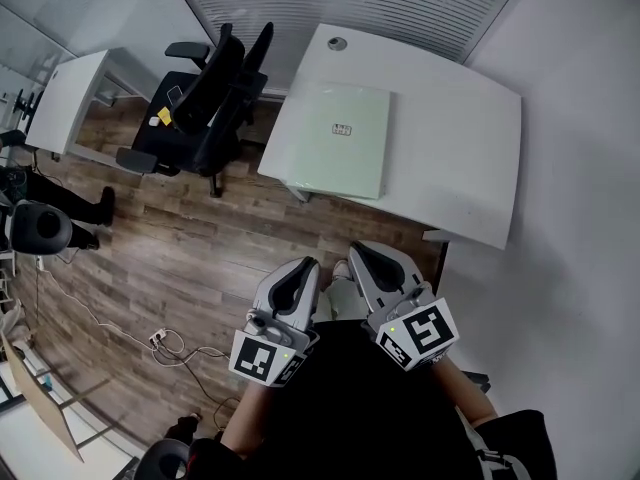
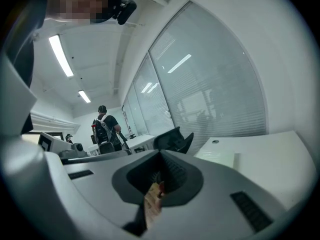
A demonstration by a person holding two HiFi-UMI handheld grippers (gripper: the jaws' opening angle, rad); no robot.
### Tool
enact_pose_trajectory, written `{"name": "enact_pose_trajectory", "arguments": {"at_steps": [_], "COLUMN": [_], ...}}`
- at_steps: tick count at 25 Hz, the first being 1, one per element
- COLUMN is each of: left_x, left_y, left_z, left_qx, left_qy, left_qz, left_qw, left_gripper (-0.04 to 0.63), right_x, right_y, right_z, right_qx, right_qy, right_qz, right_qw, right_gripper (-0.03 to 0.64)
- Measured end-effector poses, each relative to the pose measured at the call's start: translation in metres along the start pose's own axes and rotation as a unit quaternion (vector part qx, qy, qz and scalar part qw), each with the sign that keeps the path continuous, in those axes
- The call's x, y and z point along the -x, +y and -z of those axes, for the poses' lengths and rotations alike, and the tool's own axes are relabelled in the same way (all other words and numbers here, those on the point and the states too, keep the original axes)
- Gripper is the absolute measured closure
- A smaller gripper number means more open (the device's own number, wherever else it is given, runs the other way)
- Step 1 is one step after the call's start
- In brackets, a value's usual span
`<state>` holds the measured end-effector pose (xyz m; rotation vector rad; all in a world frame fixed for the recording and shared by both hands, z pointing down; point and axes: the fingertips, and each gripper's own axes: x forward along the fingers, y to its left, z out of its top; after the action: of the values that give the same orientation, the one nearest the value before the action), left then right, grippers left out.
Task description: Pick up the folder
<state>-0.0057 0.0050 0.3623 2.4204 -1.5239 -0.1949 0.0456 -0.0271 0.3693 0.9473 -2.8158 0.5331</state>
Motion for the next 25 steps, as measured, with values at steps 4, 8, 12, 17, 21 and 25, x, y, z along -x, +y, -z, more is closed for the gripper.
{"name": "enact_pose_trajectory", "arguments": {"at_steps": [4,8,12,17,21,25], "left_x": [-0.006,-0.010,-0.026,-0.051,-0.064,-0.067], "left_y": [0.009,0.038,0.058,0.087,0.116,0.144], "left_z": [-0.004,0.010,0.015,0.021,0.039,0.060], "left_qx": [-0.001,0.004,0.013,0.010,-0.002,0.018], "left_qy": [-0.003,0.017,0.027,0.058,0.088,0.114], "left_qz": [-0.003,-0.022,-0.001,0.051,0.084,0.107], "left_qw": [1.0000,0.9996,0.9995,0.9970,0.9926,0.9876], "left_gripper": [0.589,0.591,0.591,0.591,0.591,0.589], "right_x": [-0.011,-0.028,-0.044,-0.075,-0.105,-0.137], "right_y": [-0.004,-0.010,-0.023,-0.041,-0.058,-0.084], "right_z": [-0.005,-0.007,-0.006,-0.013,-0.010,0.007], "right_qx": [0.004,0.016,0.015,0.011,0.016,0.006], "right_qy": [0.006,0.010,0.017,0.025,0.036,0.042], "right_qz": [0.002,0.014,0.043,0.080,0.090,0.105], "right_qw": [1.000,1.000,0.999,0.996,0.995,0.994], "right_gripper": [0.615,0.615,0.615,0.615,0.615,0.615]}}
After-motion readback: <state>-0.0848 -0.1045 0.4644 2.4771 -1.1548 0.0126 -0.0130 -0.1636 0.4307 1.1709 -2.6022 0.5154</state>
